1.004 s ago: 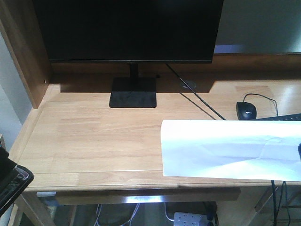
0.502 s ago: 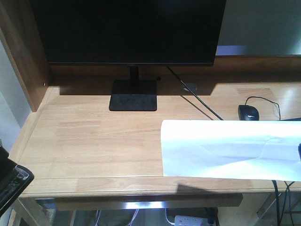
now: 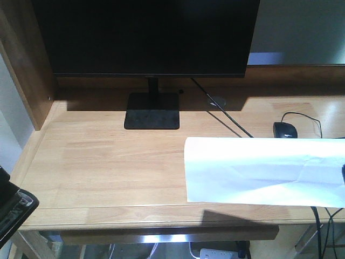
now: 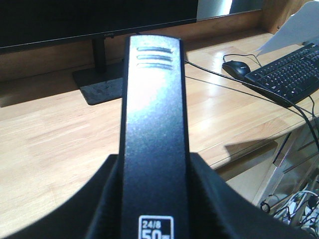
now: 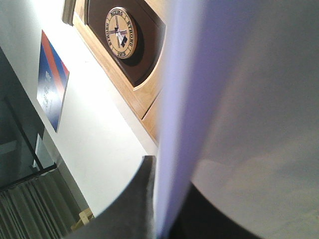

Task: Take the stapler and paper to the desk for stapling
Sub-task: 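Position the base at the desk in front of the monitor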

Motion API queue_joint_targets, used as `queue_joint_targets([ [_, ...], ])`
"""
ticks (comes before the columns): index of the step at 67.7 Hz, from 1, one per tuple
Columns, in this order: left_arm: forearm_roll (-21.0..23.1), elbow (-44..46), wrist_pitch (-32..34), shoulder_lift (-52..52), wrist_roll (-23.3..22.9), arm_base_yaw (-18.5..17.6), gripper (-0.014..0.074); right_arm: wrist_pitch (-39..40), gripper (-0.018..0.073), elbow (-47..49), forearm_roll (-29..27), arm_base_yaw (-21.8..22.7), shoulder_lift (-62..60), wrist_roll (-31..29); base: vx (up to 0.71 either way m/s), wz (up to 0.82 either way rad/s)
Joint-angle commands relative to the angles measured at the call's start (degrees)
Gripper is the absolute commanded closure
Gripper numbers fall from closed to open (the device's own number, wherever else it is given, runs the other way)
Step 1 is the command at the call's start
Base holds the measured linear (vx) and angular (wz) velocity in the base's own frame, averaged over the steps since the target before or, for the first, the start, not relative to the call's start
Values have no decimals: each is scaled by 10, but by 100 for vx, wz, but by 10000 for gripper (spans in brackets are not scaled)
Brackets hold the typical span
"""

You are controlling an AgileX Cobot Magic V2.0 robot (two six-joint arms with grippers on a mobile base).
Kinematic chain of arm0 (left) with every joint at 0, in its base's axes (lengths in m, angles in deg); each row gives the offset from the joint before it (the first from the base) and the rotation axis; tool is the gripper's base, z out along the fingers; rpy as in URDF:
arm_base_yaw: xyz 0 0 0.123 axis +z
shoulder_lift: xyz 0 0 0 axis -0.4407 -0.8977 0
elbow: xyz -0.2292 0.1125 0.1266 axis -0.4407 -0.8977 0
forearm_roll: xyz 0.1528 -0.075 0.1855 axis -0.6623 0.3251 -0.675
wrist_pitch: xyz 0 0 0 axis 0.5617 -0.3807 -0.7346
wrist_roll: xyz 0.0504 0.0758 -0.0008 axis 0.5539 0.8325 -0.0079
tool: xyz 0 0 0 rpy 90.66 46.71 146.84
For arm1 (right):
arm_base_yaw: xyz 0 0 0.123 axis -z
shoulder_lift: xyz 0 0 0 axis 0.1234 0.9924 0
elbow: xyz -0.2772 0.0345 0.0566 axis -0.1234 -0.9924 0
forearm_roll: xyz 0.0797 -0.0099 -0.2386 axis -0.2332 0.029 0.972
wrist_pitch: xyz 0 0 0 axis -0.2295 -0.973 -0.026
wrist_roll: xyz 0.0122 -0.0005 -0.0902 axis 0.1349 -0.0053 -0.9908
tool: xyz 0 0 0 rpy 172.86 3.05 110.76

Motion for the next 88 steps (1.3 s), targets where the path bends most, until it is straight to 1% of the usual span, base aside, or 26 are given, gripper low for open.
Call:
queue_joint_targets([
  [1,13,18,66,-5,-1,-4,603,68,566,-14,-11,0,2,-5,0,0],
  [83,13,18,66,-5,-1,-4,603,68,566,-14,-11,0,2,-5,0,0],
  [88,21,18,67,-5,-1,-4,603,68,566,-14,-11,0,2,-5,0,0],
])
